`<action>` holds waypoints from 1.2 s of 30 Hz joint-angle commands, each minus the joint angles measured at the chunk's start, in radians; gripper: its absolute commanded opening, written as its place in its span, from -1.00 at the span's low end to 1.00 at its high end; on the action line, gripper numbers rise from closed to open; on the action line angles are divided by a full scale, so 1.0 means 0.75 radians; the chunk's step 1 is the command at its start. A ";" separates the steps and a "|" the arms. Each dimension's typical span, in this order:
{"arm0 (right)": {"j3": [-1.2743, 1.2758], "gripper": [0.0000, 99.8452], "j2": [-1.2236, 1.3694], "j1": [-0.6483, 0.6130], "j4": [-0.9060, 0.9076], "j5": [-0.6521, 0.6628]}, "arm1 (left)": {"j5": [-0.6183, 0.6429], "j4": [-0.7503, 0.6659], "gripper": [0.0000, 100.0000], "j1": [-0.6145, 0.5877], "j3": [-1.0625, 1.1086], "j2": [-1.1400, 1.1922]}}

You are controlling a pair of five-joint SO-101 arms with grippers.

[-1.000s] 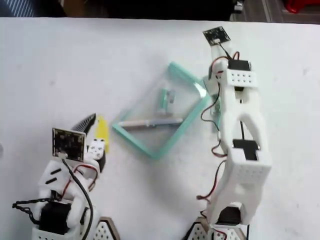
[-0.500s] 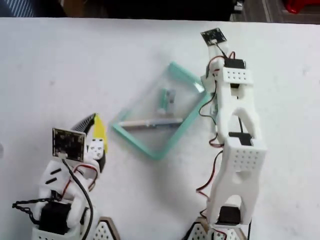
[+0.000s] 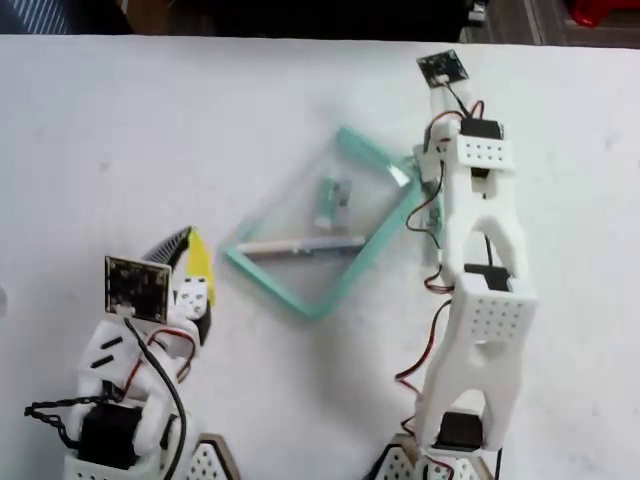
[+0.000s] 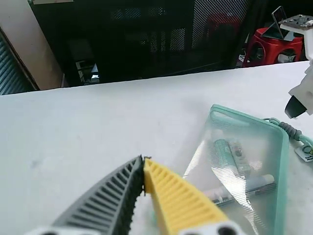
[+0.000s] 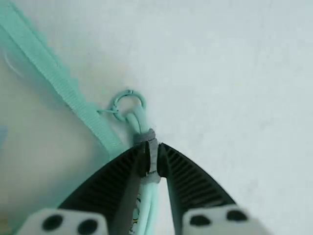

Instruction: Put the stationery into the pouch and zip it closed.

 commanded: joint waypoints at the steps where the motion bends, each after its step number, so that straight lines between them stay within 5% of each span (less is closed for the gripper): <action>1: -0.113 -0.68 -0.001 0.009 0.114 -0.006 | 0.006 -0.043 -0.95 -0.003 -0.010 -0.001; 11: -0.331 -0.60 0.257 0.021 0.157 -0.002 | 0.006 -0.043 -0.95 -0.003 -0.010 -0.001; 24: -0.937 -0.60 0.390 0.024 0.674 -0.002 | 0.006 -0.043 -0.95 -0.003 -0.010 -0.001; 36: -0.986 -0.60 0.586 -0.060 0.727 0.149 | 0.004 -0.043 -0.95 -0.003 -0.010 -0.001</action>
